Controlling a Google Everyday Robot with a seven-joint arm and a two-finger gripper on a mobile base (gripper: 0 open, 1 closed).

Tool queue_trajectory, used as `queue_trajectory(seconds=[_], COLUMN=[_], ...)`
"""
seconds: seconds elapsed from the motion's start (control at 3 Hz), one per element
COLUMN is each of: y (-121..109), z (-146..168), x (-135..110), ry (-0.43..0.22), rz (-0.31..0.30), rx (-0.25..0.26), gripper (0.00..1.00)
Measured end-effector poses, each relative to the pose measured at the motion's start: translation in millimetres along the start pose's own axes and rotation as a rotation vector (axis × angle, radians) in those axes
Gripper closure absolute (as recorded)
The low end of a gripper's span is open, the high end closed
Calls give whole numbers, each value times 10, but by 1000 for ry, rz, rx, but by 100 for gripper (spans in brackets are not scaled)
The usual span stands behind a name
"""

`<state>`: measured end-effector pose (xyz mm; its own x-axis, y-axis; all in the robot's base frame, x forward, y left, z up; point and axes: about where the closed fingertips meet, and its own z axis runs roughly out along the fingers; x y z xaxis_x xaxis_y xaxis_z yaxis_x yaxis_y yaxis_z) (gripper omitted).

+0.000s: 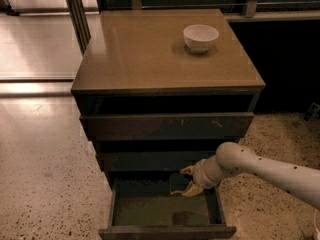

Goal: Pick sponge from bottom drawer and place on counter

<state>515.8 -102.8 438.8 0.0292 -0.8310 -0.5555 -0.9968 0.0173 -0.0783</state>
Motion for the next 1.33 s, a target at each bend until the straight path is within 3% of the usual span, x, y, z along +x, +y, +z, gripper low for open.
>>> queue_trajectory(seconds=[0.33, 0.67, 1.0, 1.33], y=[21, 36, 81, 72], z=[-29, -312, -898, -1671], x=[-56, -261, -714, -1261], ry=[4, 6, 12, 14], rz=[-7, -19, -44, -88], rx=[-12, -5, 21, 114], gripper=[100, 100, 100, 100])
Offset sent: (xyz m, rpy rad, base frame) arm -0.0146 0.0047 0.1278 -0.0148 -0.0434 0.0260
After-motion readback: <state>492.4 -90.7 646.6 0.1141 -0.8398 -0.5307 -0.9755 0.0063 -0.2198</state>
